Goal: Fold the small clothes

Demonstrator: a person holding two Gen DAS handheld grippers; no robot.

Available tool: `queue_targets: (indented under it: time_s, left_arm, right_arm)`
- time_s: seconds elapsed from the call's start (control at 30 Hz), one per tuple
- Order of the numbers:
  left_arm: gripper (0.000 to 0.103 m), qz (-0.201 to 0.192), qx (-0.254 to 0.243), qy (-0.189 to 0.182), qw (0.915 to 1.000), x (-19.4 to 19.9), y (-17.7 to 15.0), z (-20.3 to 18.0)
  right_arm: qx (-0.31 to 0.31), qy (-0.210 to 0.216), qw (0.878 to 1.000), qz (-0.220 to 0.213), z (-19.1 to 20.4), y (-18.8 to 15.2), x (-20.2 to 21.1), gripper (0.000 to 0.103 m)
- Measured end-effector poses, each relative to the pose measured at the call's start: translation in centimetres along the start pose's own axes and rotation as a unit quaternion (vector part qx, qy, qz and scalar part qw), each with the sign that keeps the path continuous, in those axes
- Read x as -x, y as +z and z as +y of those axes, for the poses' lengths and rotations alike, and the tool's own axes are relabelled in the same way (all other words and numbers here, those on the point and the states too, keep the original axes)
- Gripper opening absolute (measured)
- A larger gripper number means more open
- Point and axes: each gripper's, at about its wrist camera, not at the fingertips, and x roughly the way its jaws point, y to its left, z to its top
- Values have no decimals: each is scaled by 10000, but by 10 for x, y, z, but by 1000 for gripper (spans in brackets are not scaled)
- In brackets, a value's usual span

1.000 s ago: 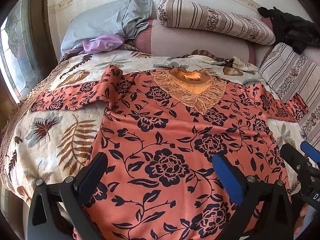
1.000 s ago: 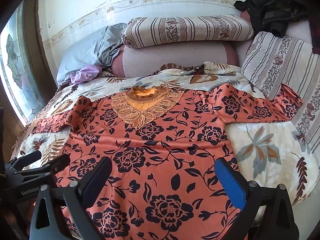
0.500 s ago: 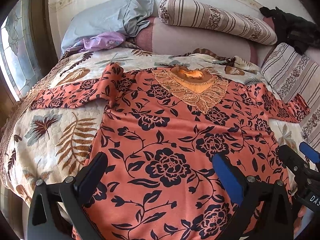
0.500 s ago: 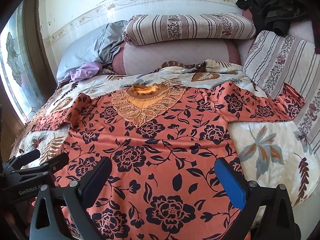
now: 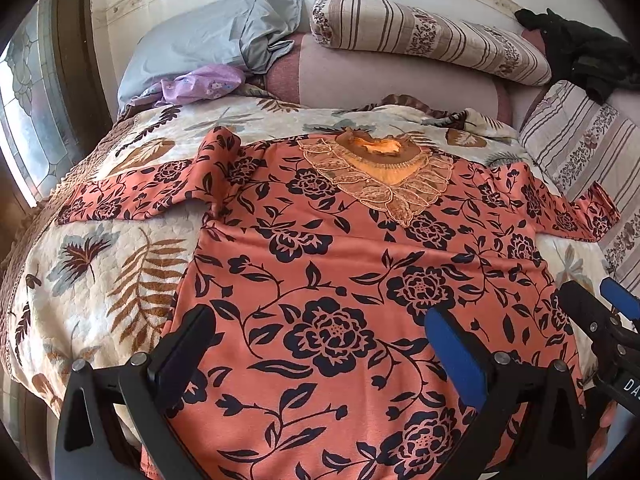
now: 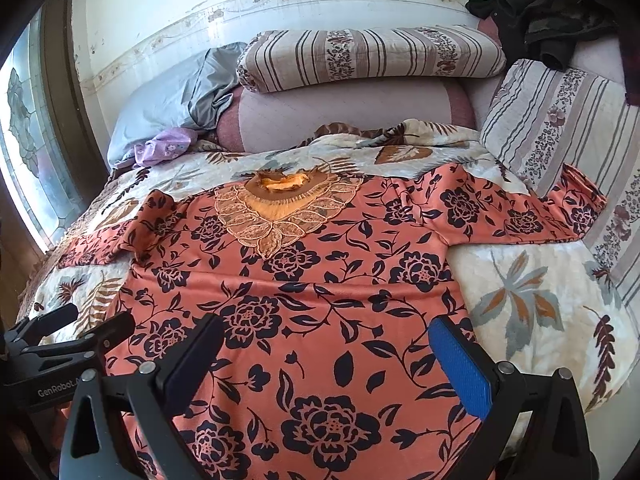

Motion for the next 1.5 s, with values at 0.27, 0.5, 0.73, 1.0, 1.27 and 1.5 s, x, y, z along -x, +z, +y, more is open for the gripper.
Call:
queue_targets:
  time_s: [0.27,0.5,0.73,1.0,1.27,1.5]
  left_arm:
    - [103,-2,-28,25,10000,-3,2,-1]
    - [103,-7,55,16,10000,-19,4,20]
    - [103,112,222,348,9991,-57,13,57]
    - [103,-304,146,248,9991,-86,35,54]
    - [103,-269,-51,42,9996,-115,34,44]
    - [103,-407,67,-76,9991,-111,43,45]
  right_arm:
    - [-11,8,10000,16,-1,0,-3,103]
    - [-366,360,9986,-95,-39,10,-4,103]
    - [-2167,11,9762,-56,-213,36,-33,101]
    - [-452,-2053,9774,234,-310,126,-84,95]
    - [1115,-3251,9311,1221,-348,174,-179,79]
    - [794,-3397,9152,2016,-368,174,-195,7]
